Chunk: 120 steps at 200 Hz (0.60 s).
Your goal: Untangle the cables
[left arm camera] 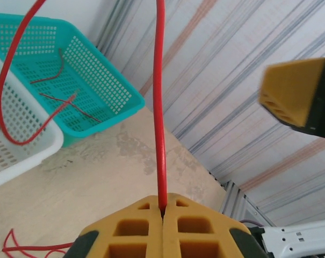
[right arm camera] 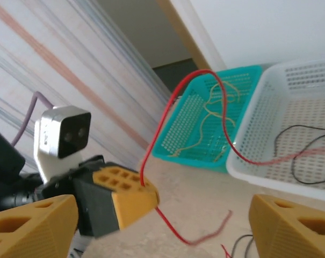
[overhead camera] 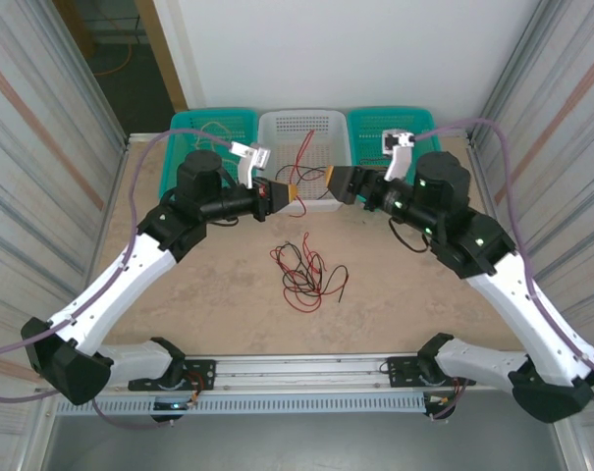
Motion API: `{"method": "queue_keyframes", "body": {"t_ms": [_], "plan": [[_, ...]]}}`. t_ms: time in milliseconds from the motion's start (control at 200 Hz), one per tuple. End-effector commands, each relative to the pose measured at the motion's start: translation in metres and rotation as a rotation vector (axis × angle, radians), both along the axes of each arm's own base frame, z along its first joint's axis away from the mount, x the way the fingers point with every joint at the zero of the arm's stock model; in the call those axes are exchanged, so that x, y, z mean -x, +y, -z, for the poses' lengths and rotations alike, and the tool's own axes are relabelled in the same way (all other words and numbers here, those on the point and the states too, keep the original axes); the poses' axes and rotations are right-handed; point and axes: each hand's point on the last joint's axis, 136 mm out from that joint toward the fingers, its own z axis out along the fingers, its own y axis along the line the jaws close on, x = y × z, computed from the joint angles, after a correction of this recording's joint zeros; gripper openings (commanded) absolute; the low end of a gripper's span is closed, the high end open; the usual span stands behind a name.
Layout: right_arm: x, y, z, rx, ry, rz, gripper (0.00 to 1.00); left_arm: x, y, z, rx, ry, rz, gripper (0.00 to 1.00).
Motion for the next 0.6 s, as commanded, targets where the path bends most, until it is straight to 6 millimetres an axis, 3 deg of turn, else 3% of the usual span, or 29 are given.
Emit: {"method": "queue_keyframes", "body": {"t_ms": [0, 246, 496, 596], "plan": [[-0.013, 0.029, -0.001, -0.102, 0.056, -0.056, 0.76, 0.010, -0.004, -0.018, 0.050, -0.060, 0.044, 0.00], [-0.029, 0.057, 0.005, -0.113, 0.083, -0.100, 0.51, 0.009, -0.007, -0.010, 0.050, -0.050, 0.054, 0.00], [-0.039, 0.063, 0.017, -0.110, 0.110, -0.089, 0.44, 0.014, -0.011, -0.001, 0.050, -0.039, 0.093, 0.00], [-0.042, 0.066, 0.015, -0.120, 0.109, -0.097, 0.27, 0.015, -0.011, 0.001, 0.047, -0.039, 0.095, 0.00]]}}
